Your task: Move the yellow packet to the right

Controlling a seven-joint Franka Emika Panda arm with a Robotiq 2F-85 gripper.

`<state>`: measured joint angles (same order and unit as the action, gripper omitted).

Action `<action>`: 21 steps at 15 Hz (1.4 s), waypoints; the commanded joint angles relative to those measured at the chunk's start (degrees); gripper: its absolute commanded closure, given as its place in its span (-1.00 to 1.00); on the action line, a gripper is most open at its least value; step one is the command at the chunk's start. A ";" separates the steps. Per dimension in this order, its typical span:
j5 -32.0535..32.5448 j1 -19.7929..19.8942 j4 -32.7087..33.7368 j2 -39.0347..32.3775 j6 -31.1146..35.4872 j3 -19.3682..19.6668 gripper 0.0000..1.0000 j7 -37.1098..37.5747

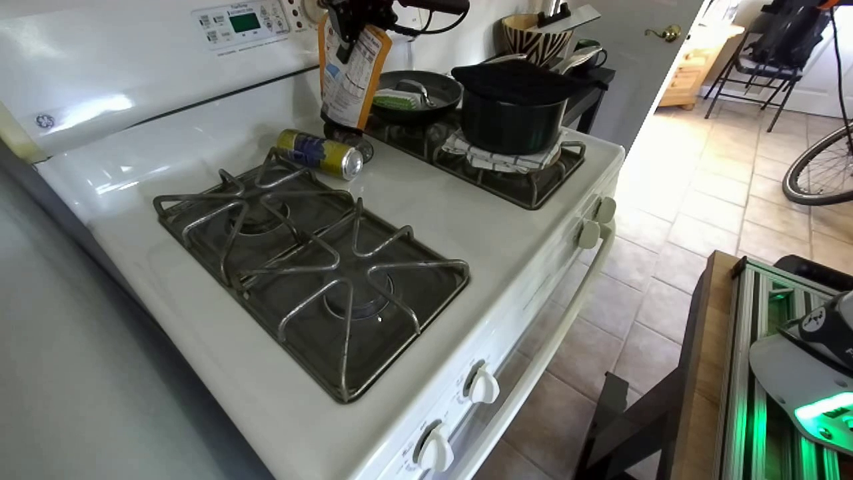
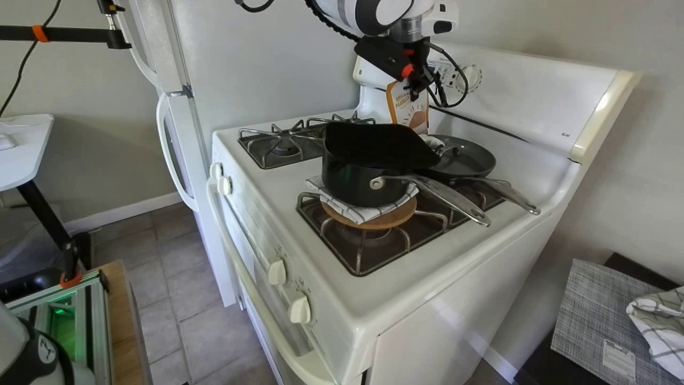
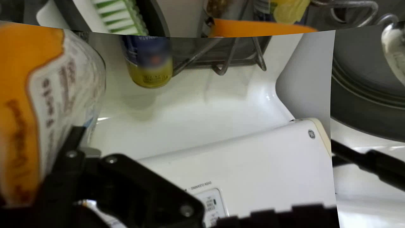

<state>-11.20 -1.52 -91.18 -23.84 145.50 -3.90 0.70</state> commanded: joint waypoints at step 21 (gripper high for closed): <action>3.24 -1.35 14.66 -0.94 -19.95 0.76 -0.79 4.36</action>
<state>-9.06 -2.19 -77.65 -27.79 127.78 -2.76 6.11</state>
